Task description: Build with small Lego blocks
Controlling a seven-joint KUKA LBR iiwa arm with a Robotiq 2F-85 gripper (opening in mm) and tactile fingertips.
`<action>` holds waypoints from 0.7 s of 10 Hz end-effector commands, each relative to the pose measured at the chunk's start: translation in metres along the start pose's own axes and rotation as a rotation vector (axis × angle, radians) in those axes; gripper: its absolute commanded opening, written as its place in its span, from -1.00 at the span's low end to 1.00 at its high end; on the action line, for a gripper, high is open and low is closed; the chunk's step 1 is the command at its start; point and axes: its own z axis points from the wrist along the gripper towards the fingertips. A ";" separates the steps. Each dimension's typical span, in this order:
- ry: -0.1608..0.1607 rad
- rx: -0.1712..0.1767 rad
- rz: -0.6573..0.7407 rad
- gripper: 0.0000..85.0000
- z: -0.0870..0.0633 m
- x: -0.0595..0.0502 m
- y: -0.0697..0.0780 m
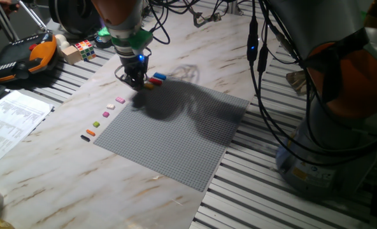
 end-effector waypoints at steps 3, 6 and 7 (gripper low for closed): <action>-0.002 -0.013 -0.002 -0.98 0.011 0.008 -0.003; 0.004 -0.020 -0.005 -0.98 0.014 0.008 -0.005; 0.006 -0.024 -0.005 -0.98 0.015 0.007 -0.005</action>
